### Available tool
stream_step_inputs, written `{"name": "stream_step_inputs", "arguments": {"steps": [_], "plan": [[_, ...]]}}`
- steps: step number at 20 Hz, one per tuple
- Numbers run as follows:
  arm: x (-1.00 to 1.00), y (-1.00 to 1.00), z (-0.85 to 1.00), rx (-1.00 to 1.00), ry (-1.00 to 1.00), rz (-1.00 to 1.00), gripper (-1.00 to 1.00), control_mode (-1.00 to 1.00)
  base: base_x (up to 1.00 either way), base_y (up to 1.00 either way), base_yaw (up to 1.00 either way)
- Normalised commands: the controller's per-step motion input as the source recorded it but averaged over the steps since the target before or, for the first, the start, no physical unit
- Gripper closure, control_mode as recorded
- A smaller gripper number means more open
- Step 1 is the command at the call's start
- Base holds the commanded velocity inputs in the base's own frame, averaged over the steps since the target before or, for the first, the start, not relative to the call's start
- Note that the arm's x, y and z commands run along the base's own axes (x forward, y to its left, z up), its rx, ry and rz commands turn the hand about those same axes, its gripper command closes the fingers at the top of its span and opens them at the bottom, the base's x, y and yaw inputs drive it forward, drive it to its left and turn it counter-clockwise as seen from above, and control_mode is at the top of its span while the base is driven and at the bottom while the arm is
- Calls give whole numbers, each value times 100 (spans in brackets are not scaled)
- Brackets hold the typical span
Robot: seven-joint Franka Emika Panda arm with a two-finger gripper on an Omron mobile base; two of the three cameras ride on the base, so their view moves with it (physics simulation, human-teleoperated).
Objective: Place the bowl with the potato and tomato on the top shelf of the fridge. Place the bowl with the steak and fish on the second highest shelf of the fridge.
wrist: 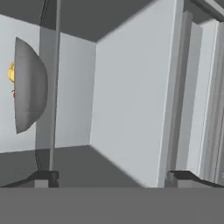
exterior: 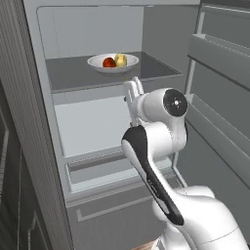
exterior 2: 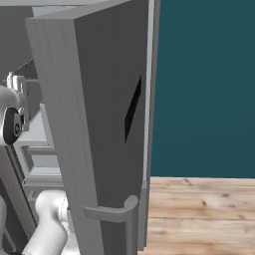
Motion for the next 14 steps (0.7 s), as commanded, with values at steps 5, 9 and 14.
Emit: {"name": "stream_step_inputs", "arguments": {"steps": [5, 9, 14], "plan": [[-97, 0, -69, -17, 67, 25, -100, -100, 0, 0, 0], [-5, 3, -2, -3, 16, 6, -100, -100, 0, 0, 0], [0, 0, 0, 0, 0, 0, -100, 100, -79, 3, 0]]}}
